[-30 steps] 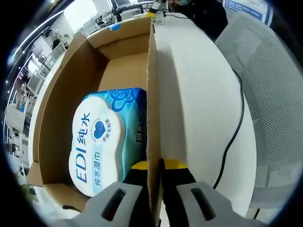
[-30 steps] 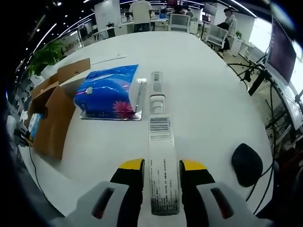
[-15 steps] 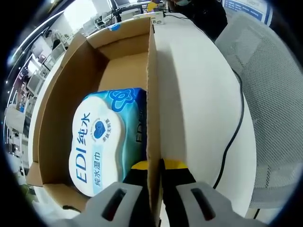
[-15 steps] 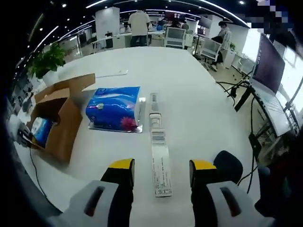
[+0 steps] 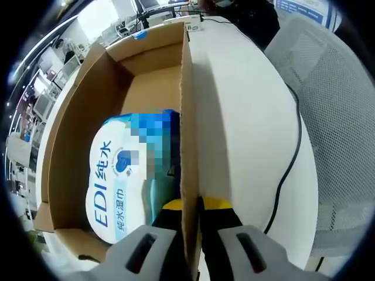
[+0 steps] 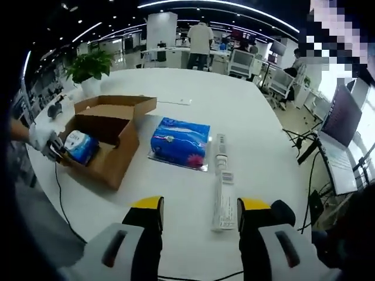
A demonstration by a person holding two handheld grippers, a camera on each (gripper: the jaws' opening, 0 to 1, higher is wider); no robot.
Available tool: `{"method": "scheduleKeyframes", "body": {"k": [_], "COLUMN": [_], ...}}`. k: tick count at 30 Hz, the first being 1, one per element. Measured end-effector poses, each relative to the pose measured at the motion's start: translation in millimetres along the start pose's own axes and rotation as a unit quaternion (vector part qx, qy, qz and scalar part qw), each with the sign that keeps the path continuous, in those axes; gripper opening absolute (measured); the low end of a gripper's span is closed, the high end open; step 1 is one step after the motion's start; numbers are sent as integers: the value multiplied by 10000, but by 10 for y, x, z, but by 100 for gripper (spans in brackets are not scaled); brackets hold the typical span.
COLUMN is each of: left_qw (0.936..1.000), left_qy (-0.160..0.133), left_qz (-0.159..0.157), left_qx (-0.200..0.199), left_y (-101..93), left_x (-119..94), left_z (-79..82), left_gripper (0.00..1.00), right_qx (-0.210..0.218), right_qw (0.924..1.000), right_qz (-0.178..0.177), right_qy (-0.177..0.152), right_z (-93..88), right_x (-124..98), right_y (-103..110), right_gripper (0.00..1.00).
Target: Operate the shoe box by opening the lid, removing the specified soft item, and placing it in the target area until the item is outside and the box remains undamaged.
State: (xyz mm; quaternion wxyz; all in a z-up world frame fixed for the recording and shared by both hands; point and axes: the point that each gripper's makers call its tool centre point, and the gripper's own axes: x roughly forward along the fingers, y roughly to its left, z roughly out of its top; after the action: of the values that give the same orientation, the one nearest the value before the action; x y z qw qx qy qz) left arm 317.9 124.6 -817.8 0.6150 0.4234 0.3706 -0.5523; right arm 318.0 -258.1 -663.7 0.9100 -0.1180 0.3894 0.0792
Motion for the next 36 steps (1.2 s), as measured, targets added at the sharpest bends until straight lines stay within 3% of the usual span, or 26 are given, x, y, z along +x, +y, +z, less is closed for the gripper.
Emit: {"method": "scheduleKeyframes", "body": {"k": [4,6,9,16,20,24,27,32,36], "left_qw": [10000,10000,10000,10000,10000,10000,10000,10000,10000], "left_qy": [-3,1,-1,-2,-8,-6,-14,-10,-9], "left_qz": [9,5,10,9,22,18,28,23,23], "left_qx": [4,-29,-30,-23,-8,-11,37,14,0], "left_y": [5,15,16,22,21,23,20,21,16], "left_x": [-5,-3,-8,-8,-13,-13,-16,-21,-29], "left_z": [1,-1,1,-7,-4,-3,-1,-1,0], "left_gripper": [2,2,2,2,2,2,2,2,2], "right_qx": [-80,-314,-53,29,-372,-502,-729,-1015,-1646], "right_qw": [9998,9992,9987,9969,9944,9924,9928,9846,9762], "right_qz": [48,105,161,279,454,645,661,1097,1176], "right_qy": [-157,-224,-474,-729,-877,-923,-678,-911,-784], "right_z": [81,113,183,232,319,412,392,507,514], "right_x": [-103,-153,-220,-268,-343,-384,-356,-412,-418], "right_y": [104,180,341,645,849,962,1033,1300,1421], "right_gripper": [49,49,48,45,45,48,53,52,50]}}
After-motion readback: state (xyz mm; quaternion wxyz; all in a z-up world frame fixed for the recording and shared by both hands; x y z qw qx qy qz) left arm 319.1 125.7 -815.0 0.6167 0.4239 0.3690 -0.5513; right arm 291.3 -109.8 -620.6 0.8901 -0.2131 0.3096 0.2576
